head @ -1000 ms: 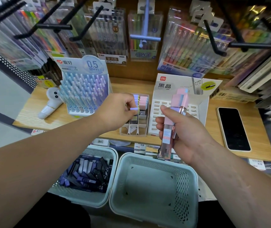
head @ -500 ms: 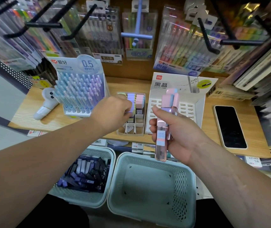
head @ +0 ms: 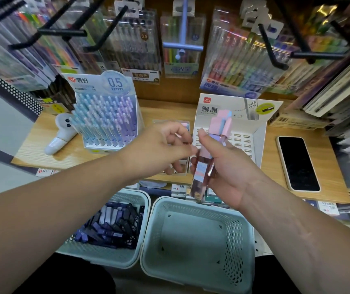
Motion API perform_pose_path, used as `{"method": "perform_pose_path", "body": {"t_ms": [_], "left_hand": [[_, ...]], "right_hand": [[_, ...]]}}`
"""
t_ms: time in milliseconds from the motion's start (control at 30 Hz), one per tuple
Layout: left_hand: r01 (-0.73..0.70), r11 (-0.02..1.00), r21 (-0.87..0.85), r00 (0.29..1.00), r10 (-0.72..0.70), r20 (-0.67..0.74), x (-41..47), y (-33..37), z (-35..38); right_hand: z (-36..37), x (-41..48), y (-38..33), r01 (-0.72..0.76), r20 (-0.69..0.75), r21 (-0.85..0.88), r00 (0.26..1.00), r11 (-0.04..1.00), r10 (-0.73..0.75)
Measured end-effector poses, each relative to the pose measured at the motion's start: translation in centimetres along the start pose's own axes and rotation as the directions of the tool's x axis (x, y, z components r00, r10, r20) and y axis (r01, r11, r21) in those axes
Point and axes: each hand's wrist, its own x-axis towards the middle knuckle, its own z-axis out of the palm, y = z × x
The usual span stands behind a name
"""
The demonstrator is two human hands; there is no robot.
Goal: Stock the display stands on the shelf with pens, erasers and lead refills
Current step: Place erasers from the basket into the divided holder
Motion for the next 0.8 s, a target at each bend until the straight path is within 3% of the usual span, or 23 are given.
{"method": "perform_pose_path", "body": {"t_ms": [100,233,533,800], "left_hand": [[-0.084,0.996,0.038,0.996,0.083,0.024,-0.4,0.1,0.8],[-0.125,0.989,0.077,0.991,0.122,0.046,-0.5,-0.2,0.7],[-0.033,0.993,-0.117,0.999,0.032,-0.011,-0.3,-0.1,0.7],[0.052,0.966,-0.254,0.993,-0.077,-0.092,1.0,0.1,-0.6]], "right_hand": [[0.5,-0.4,0.4,-0.02,0.089,-0.063,0.996,0.998,0.026],[0.9,-0.8,0.5,-0.064,0.064,-0.037,0.996,0.997,0.066],[0.6,0.2,0.9,-0.14,-0.009,0.054,0.99,0.989,0.14],[-0.1,0.0,0.1,-0.069,-0.099,0.04,0.992,0.997,0.073]]}}
